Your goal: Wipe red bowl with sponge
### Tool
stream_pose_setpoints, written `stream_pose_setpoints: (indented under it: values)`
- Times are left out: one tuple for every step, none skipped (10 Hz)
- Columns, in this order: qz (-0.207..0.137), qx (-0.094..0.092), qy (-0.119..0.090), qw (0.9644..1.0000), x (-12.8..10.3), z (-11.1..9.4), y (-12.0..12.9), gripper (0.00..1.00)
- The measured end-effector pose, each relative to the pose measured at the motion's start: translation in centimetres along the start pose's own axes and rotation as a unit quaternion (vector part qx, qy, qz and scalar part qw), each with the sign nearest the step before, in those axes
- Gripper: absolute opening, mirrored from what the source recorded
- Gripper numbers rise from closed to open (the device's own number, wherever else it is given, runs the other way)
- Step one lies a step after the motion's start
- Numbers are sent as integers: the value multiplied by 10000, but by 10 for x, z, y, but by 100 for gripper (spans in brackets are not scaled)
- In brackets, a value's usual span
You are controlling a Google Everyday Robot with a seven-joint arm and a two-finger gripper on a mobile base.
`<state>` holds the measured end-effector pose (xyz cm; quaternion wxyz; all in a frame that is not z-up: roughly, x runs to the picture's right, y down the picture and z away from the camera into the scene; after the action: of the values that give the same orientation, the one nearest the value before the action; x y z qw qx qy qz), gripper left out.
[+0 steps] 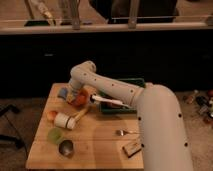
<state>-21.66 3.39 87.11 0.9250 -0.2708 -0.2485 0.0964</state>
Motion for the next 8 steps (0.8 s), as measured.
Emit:
stream_pose_setpoints:
  values:
    - [-31,27,-139,9999,1,3,-4,0]
    - [-66,73,-298,9995,4,8,-11,0]
    - [-78,103,-364,9993,6,12,-17,0]
    - [-94,145,-409,9990,10,17,-24,0]
    - [-98,169,-404,9990,13,20,-28,0]
    - [-86,183,-369,9991,17,27,-33,0]
    - [-69,186,-331,9993,21,31,-35,0]
    - [-56,168,-301,9994,25,34,-35,0]
